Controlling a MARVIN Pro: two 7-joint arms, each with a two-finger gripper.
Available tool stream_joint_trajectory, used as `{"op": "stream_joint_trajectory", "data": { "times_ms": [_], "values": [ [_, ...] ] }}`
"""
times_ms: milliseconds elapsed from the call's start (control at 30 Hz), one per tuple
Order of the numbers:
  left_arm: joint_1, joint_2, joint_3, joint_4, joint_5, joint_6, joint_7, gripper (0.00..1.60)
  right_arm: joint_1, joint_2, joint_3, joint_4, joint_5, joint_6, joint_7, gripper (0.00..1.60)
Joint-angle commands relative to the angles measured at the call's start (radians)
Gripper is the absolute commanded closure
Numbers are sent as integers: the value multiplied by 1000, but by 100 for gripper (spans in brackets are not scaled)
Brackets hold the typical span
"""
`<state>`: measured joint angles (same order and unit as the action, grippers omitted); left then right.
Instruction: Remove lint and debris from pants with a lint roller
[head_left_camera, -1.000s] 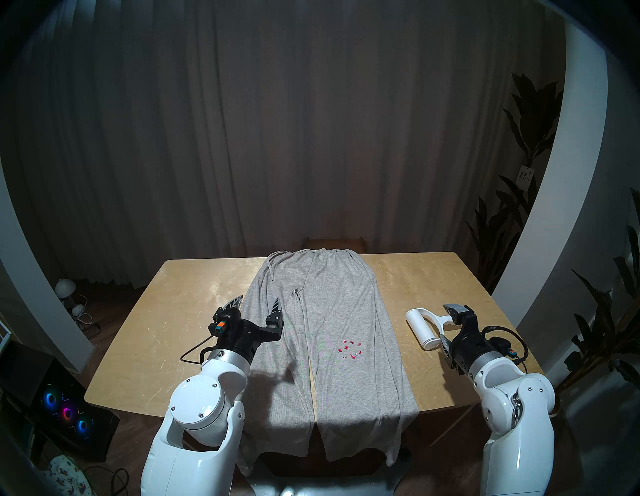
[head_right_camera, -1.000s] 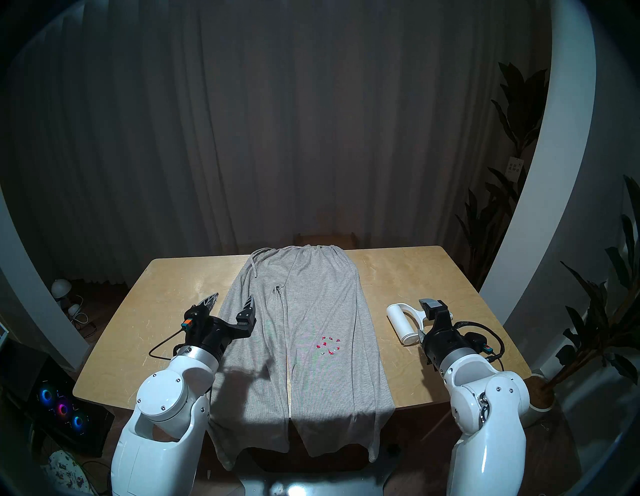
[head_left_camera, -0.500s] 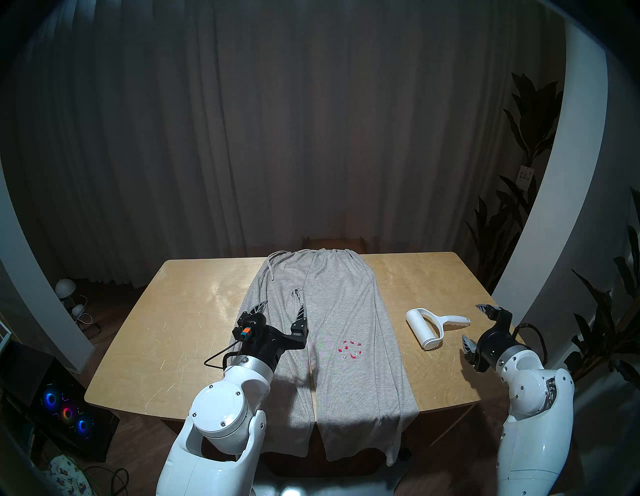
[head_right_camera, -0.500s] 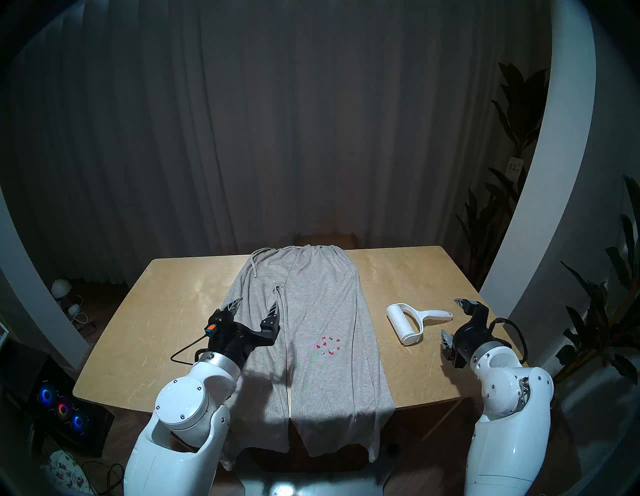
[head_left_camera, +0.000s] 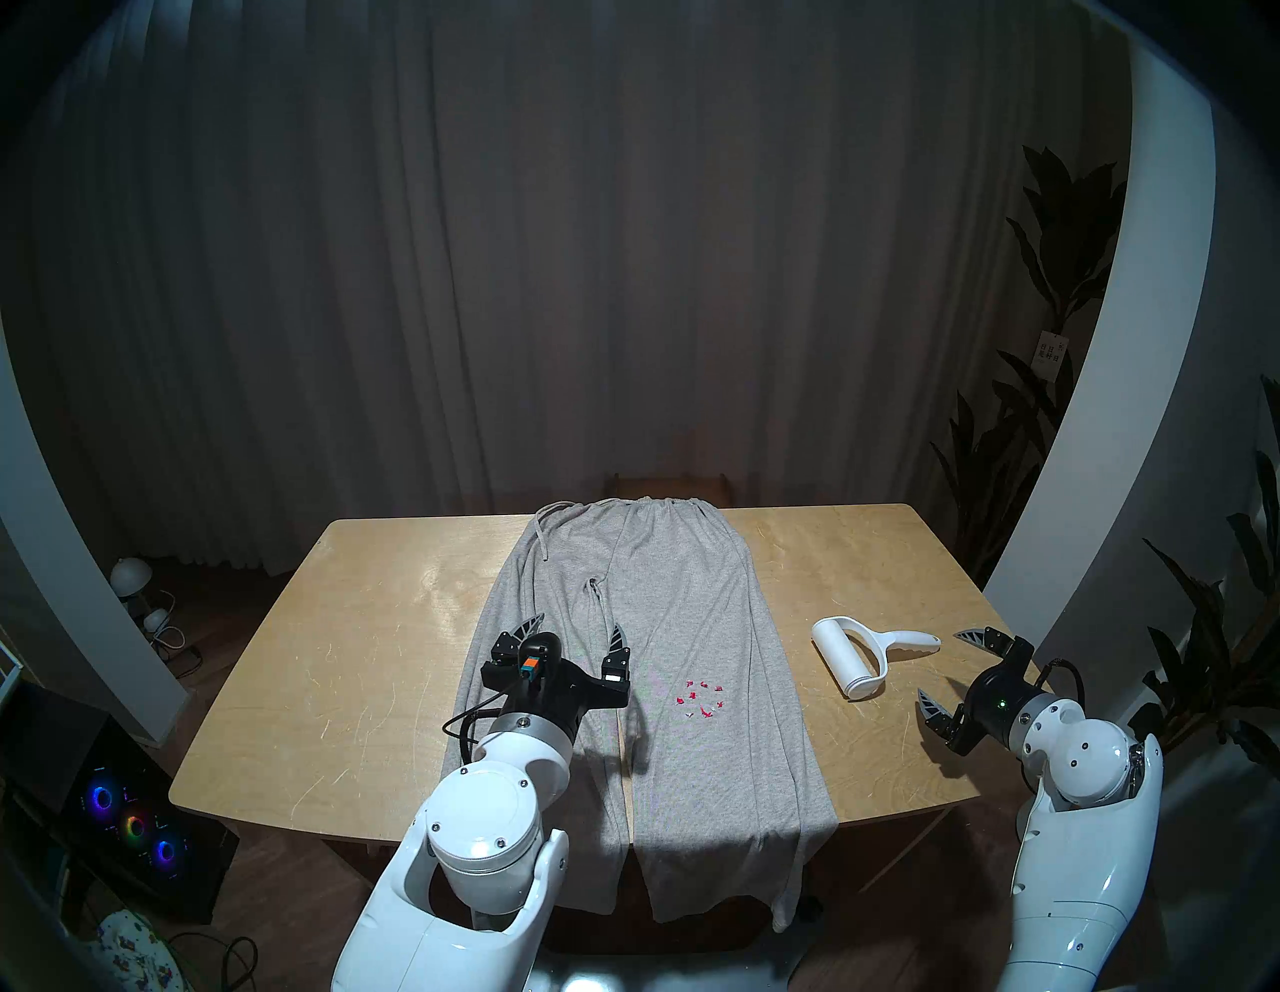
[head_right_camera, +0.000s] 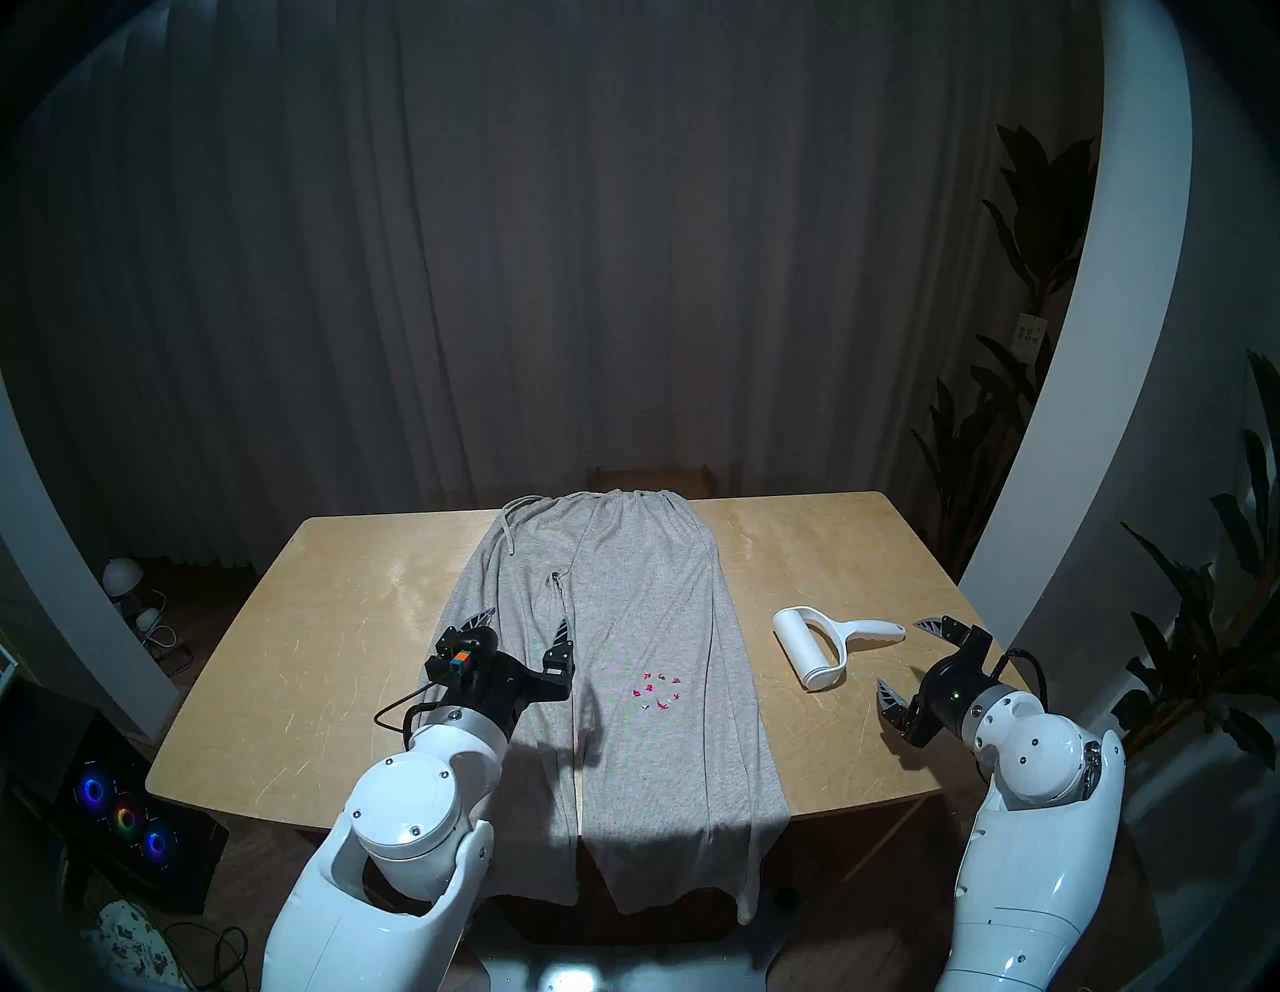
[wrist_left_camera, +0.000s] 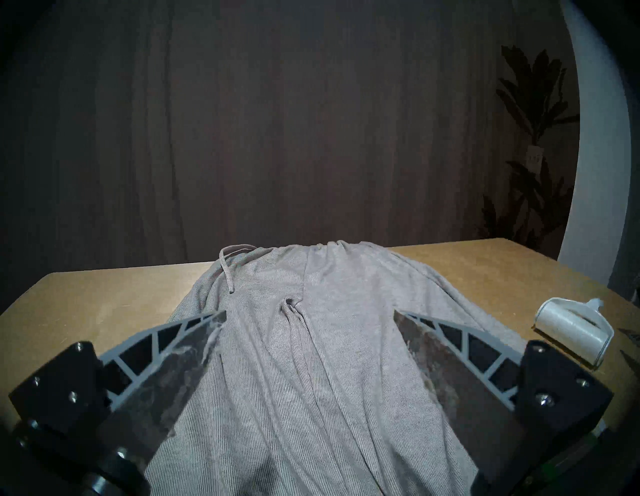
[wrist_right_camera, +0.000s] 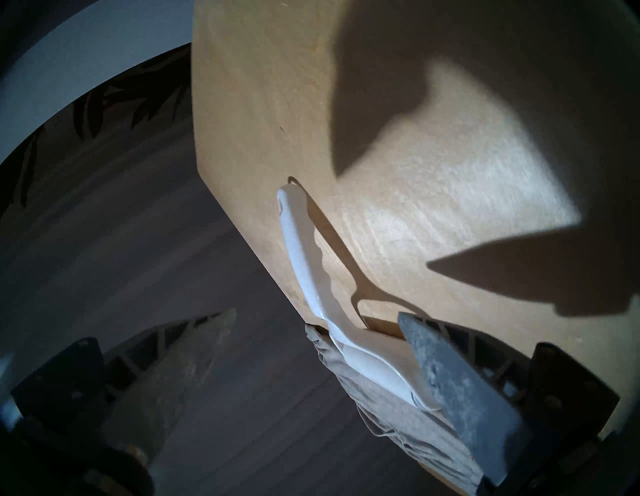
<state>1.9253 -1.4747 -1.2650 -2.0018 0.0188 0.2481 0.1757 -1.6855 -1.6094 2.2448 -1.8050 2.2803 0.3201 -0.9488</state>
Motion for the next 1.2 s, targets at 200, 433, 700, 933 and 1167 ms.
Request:
{"op": "stream_joint_trajectory", "data": {
  "times_ms": [200,433,700,933,1167],
  "values": [
    [-127,50,133,-3,-13,83,188,0,-16,57,9,-68,-18,162,99,0],
    [-176,65,191,16,-77,114,318,0,-21,18,12,-9,-114,267,216,0],
    [-200,51,196,14,-224,149,384,0,26,-13,3,72,-230,304,332,0],
    [-210,51,202,9,-282,164,438,0,29,-19,-24,91,-347,355,435,0],
    [-213,36,183,-1,-317,174,475,0,28,-31,-31,110,-481,349,552,0]
  ]
}}
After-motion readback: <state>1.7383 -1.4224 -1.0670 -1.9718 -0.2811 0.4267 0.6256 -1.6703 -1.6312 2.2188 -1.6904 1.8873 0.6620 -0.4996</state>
